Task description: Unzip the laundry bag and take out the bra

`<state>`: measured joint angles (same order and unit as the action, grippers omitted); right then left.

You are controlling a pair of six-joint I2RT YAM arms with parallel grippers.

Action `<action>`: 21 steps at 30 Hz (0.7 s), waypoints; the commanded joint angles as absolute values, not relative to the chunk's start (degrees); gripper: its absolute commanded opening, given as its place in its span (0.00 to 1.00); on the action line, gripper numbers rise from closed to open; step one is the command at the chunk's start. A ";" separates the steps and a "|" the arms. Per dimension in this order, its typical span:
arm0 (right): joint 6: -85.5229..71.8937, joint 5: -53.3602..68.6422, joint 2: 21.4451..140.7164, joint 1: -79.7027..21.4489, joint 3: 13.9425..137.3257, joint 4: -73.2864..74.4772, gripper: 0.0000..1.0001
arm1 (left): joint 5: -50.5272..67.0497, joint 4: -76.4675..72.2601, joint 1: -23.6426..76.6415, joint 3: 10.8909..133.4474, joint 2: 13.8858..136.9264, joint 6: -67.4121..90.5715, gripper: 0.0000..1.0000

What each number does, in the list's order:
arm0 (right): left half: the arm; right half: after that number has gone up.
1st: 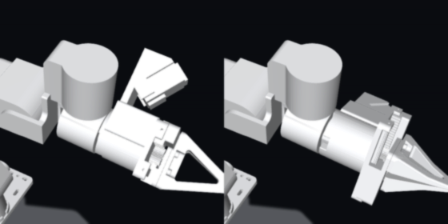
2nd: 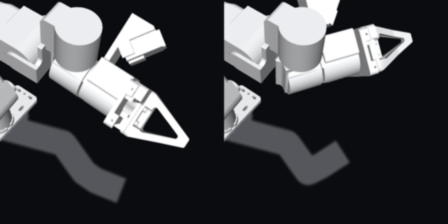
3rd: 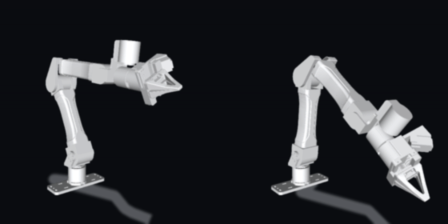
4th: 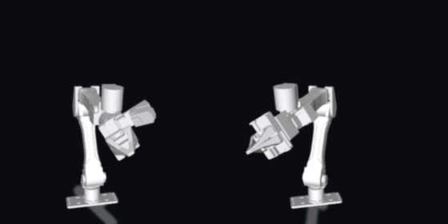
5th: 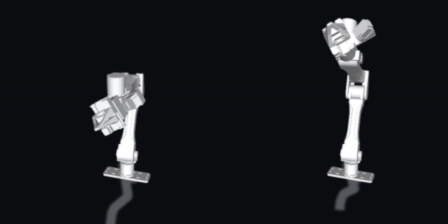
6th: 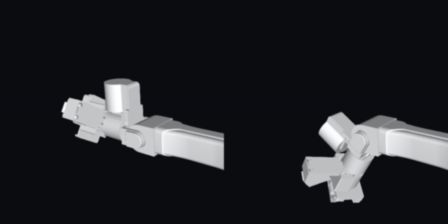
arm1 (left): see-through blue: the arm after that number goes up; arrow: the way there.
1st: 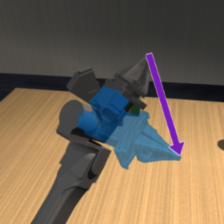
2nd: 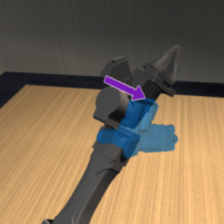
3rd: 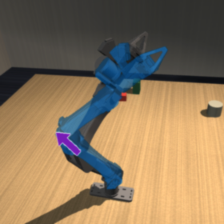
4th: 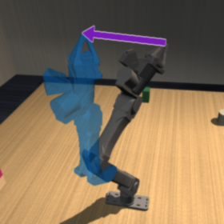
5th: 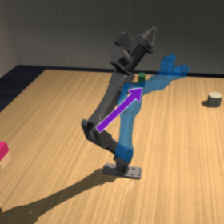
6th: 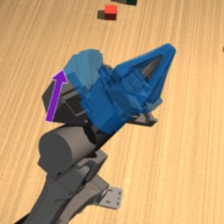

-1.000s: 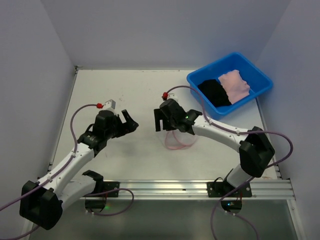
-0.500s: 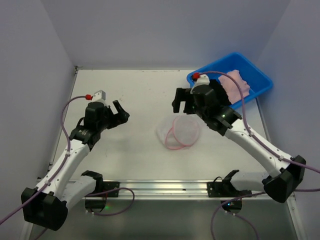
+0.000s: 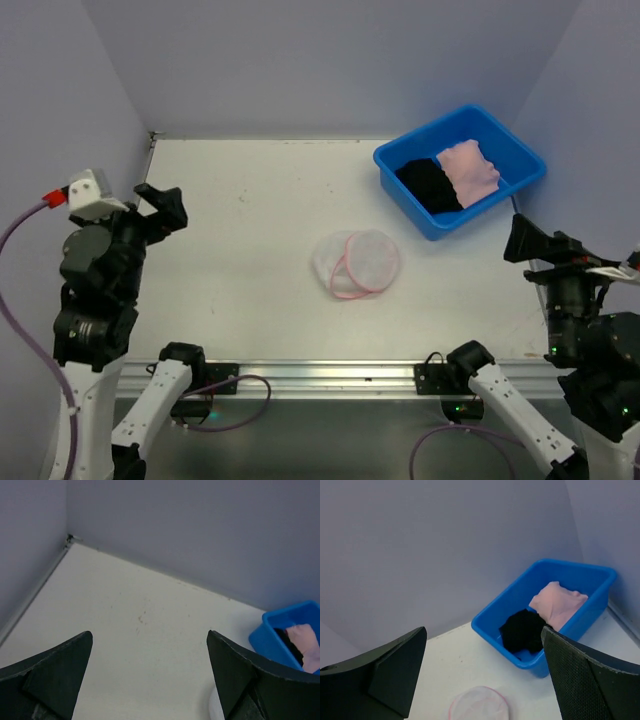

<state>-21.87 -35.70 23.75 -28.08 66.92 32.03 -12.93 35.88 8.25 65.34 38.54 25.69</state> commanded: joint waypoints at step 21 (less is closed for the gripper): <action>-10.55 -30.24 8.26 -28.21 61.17 36.21 0.99 | -24.18 43.33 9.32 69.52 22.76 22.76 1.00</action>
